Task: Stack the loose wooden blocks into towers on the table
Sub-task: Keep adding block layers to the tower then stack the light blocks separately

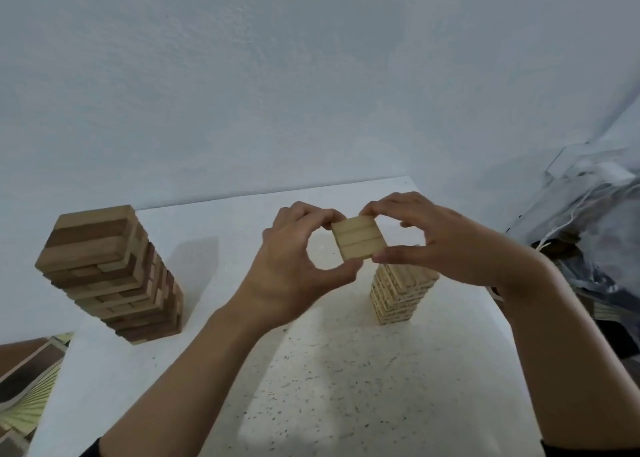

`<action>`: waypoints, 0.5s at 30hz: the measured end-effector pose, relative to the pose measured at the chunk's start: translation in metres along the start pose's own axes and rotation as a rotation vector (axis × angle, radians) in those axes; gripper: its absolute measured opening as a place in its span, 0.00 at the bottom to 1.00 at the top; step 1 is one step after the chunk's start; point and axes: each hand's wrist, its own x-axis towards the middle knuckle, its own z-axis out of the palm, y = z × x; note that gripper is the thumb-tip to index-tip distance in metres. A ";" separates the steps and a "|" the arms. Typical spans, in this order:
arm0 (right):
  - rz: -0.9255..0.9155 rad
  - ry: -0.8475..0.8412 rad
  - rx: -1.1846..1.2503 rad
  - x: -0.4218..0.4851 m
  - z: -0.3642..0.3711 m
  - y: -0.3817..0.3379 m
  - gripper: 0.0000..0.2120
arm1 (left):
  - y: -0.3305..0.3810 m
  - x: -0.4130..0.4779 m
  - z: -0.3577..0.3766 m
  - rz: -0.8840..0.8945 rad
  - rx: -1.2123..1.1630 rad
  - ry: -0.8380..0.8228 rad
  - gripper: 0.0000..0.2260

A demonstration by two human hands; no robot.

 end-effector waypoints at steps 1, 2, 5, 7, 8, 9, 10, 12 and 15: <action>0.014 -0.006 0.011 -0.005 -0.005 0.008 0.25 | 0.006 0.003 0.008 -0.012 -0.010 -0.006 0.23; 0.026 -0.013 0.024 -0.010 -0.008 0.017 0.25 | 0.010 0.005 0.015 -0.027 -0.025 -0.016 0.24; 0.064 -0.034 0.106 -0.022 -0.011 0.038 0.24 | 0.020 0.007 0.035 -0.048 -0.071 -0.046 0.22; 0.074 -0.030 0.165 -0.029 -0.010 0.048 0.24 | 0.024 0.007 0.046 -0.057 -0.085 -0.057 0.22; 0.075 -0.028 0.198 -0.031 -0.008 0.052 0.24 | 0.024 0.006 0.050 -0.061 -0.083 -0.057 0.22; 0.074 -0.023 0.232 -0.033 -0.006 0.056 0.24 | 0.026 0.006 0.054 -0.062 -0.069 -0.058 0.23; 0.072 -0.013 0.268 -0.035 -0.004 0.060 0.24 | 0.027 0.006 0.058 -0.060 -0.051 -0.058 0.24; 0.062 0.006 0.326 -0.038 -0.001 0.067 0.24 | 0.029 0.005 0.063 -0.058 -0.025 -0.057 0.25; 0.054 0.027 0.375 -0.040 0.002 0.075 0.24 | 0.030 0.005 0.069 -0.062 -0.014 -0.061 0.26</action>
